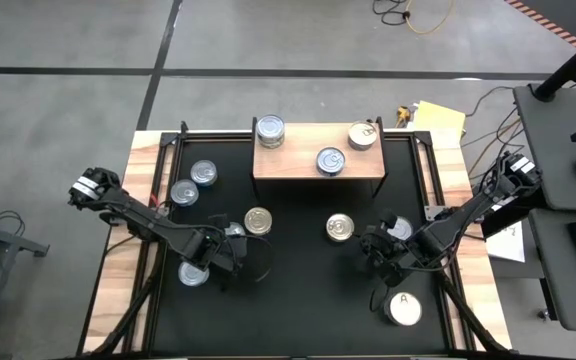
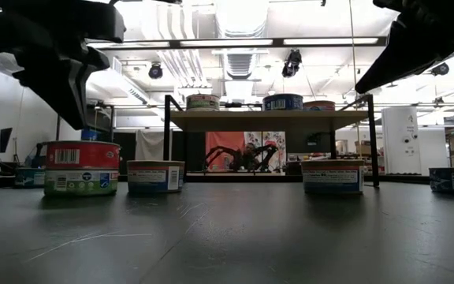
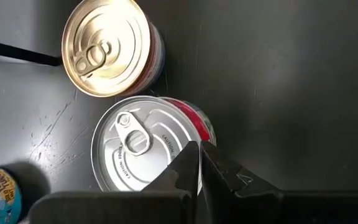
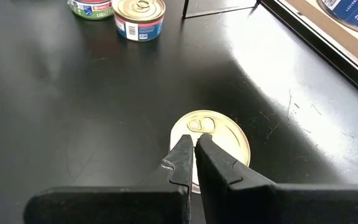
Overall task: Stack canned seafood by type on shelf
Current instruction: Put the red tuna can on the shelf
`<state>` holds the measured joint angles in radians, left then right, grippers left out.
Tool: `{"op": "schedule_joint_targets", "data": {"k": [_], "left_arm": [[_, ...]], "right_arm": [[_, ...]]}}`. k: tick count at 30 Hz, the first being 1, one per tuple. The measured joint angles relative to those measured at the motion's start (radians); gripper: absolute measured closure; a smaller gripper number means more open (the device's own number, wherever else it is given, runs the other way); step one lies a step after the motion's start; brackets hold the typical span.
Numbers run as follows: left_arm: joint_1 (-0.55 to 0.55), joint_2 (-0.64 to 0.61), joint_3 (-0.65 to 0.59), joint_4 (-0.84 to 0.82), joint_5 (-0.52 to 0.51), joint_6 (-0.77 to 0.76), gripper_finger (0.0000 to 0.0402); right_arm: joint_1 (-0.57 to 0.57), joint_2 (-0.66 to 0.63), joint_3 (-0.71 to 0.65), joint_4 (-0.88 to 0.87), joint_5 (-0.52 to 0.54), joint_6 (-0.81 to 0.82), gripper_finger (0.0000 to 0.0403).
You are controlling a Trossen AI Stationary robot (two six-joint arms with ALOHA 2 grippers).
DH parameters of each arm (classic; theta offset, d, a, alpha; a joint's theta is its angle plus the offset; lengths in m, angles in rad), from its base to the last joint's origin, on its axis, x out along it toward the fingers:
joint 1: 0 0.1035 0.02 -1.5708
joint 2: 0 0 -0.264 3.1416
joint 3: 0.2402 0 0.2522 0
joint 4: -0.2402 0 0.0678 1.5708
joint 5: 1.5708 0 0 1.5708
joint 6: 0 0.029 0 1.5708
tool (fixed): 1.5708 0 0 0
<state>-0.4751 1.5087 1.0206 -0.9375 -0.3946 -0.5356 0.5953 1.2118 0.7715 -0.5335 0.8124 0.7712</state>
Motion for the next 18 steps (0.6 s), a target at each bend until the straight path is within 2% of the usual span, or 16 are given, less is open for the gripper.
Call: {"op": "schedule_joint_targets", "data": {"k": [10, 18], "left_arm": [[-0.002, 0.000, -0.002, -0.003, 0.016, -0.055, 0.0397], [-0.003, 0.018, -0.019, 0.006, 0.039, -0.076, 0.0333]], "right_arm": [[0.000, 0.000, -0.002, 0.000, 0.000, 0.001, 0.0394], [0.000, 0.000, -0.006, 0.001, 0.000, 0.015, 0.0394]]}}
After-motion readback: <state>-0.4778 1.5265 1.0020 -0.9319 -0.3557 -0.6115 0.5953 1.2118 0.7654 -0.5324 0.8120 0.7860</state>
